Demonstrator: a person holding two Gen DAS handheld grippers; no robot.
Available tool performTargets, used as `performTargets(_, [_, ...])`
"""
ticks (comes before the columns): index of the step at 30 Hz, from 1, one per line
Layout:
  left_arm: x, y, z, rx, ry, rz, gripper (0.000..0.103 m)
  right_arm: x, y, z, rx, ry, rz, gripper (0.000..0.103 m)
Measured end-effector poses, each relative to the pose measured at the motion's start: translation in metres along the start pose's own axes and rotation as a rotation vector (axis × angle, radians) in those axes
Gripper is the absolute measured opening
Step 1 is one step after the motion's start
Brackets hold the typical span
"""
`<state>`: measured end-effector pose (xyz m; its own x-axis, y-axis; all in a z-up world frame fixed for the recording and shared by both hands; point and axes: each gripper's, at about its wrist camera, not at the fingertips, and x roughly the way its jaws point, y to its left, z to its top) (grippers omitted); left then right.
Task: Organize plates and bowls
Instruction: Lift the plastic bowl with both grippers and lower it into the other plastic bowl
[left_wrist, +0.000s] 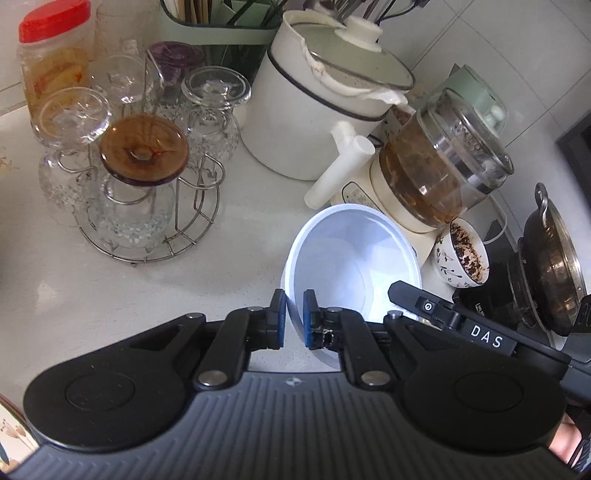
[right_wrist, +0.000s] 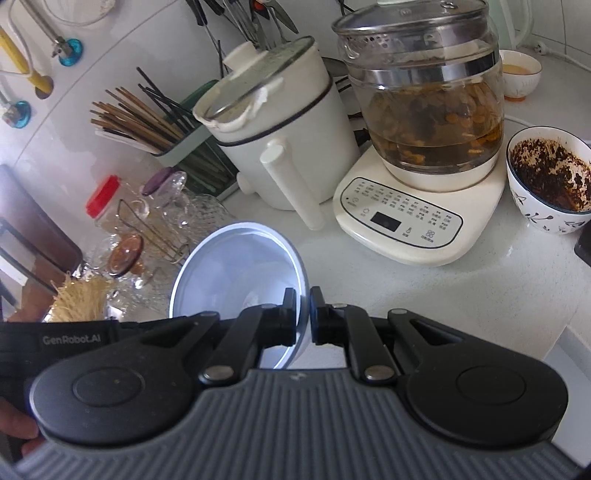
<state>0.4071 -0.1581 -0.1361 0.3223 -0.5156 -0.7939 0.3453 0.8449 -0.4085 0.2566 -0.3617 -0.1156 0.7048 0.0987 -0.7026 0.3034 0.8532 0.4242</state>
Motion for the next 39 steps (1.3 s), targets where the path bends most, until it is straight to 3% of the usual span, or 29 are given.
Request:
performTargets(12, [-0.041, 0.006, 0.0, 0.029, -0.042, -0.008, 0.011, -0.024, 0.028, -0.002, 0.0, -0.047, 0.022, 0.01])
performTargets(27, [-0.085, 0.04, -0.027, -0.041, -0.07, 0.038, 0.011, -0.032, 0.081, -0.034, -0.076, -0.024, 0.014, 0.01])
performTargets(39, [-0.091, 0.074, -0.053, -0.147, -0.04, 0.024, 0.012, -0.015, 0.09, -0.059, -0.056, 0.095, 0.01, 0.011])
